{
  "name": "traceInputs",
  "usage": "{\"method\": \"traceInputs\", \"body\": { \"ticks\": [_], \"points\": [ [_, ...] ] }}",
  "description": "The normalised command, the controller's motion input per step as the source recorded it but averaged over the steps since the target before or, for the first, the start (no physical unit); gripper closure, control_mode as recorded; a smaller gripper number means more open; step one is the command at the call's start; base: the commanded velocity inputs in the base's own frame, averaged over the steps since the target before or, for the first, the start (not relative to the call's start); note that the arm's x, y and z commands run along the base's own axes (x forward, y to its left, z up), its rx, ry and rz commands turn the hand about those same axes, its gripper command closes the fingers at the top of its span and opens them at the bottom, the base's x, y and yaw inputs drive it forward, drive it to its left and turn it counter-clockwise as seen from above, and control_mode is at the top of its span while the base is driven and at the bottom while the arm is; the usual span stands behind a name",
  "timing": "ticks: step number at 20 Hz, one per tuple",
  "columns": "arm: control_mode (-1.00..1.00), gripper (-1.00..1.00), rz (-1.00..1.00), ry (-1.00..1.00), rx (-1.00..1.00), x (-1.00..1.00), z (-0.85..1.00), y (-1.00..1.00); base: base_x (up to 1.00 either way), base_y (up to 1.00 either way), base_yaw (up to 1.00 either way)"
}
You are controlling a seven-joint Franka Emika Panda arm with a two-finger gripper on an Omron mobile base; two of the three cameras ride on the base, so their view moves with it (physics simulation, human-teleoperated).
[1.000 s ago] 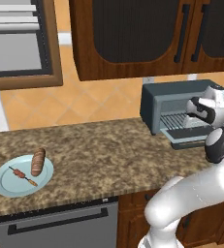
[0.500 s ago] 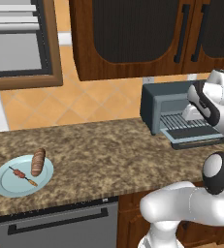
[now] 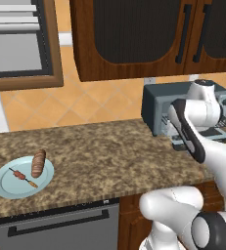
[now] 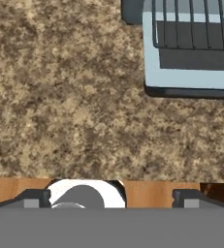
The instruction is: Pick up the kebab skewer and baguette bread, and place them inside the toaster oven. Close the toaster oven door and start by setting the timer.
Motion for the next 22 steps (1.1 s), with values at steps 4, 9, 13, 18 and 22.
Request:
{"method": "traceInputs", "body": {
  "ticks": [4, 9, 13, 18, 22],
  "points": [
    [-1.00, -1.00, -0.14, -0.06, -0.03, -0.09, 0.00, 1.00, 0.00, 0.00, 0.00],
    [-1.00, -1.00, -0.15, -0.03, 0.00, 0.00, 0.00, 1.00, 0.00, 0.00, 0.00],
    [-1.00, -1.00, -0.22, 0.00, 0.00, 0.00, 0.00, 1.00, 0.00, 0.00, 0.00],
    [-1.00, -1.00, -0.25, 0.01, 0.00, 0.06, 0.00, 1.00, 0.00, 0.00, 0.00],
    [-1.00, -1.00, -0.01, 0.08, 0.08, 0.21, -0.01, 1.00, 0.00, 0.00, 0.00]
  ]
}}
